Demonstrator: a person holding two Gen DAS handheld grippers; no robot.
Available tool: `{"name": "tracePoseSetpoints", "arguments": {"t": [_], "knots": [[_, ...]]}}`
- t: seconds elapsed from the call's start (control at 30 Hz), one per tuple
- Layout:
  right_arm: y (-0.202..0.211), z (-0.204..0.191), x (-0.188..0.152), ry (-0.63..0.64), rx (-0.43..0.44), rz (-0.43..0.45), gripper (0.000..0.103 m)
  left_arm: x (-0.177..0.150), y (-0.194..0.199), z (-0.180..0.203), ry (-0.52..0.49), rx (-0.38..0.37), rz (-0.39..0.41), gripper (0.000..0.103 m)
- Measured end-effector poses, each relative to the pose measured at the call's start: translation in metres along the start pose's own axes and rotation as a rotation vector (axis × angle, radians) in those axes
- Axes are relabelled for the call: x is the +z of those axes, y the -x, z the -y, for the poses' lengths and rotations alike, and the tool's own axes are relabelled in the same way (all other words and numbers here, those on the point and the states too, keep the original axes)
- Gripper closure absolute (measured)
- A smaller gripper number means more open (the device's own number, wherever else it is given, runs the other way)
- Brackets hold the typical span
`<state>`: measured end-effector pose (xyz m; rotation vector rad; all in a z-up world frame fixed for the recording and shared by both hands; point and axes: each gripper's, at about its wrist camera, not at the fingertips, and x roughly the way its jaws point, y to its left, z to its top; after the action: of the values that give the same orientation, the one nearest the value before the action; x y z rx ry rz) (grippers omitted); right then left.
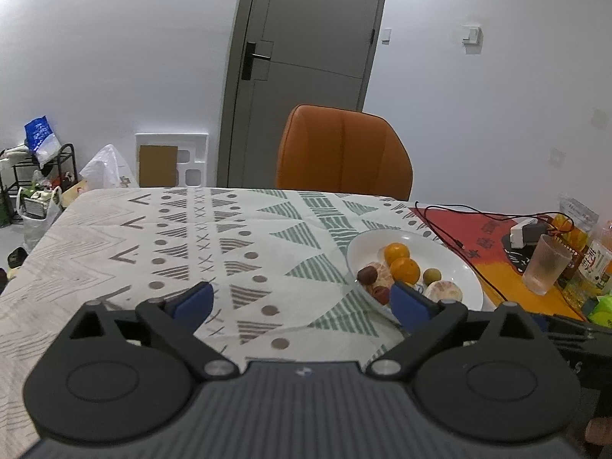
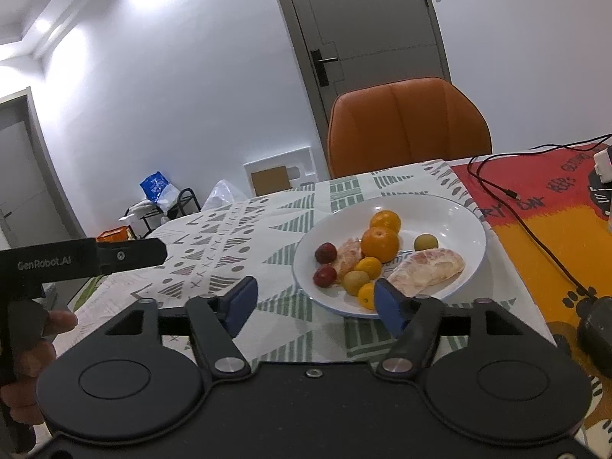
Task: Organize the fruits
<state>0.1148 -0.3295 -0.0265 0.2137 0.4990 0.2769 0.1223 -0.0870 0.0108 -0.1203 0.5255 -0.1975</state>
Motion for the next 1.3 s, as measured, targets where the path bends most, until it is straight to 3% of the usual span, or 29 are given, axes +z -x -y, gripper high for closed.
{"name": "tracePoseSetpoints", "arguments": {"t": [0.37,0.63,1.3], "knots": [[0.023,-0.015,0.001,0.006,-0.008,0.013,0.000,-0.004,0.032,-0.018,0.001,0.053,-0.003,0.004],[0.035,-0.025,0.001,0.015,-0.001,0.007,0.000,-0.013,0.055,-0.036,0.034,0.096,-0.023,0.003],[0.057,-0.050,-0.008,0.065,0.038,-0.023,0.000,-0.034,0.103,-0.064,0.048,0.164,0.027,0.000]]}}
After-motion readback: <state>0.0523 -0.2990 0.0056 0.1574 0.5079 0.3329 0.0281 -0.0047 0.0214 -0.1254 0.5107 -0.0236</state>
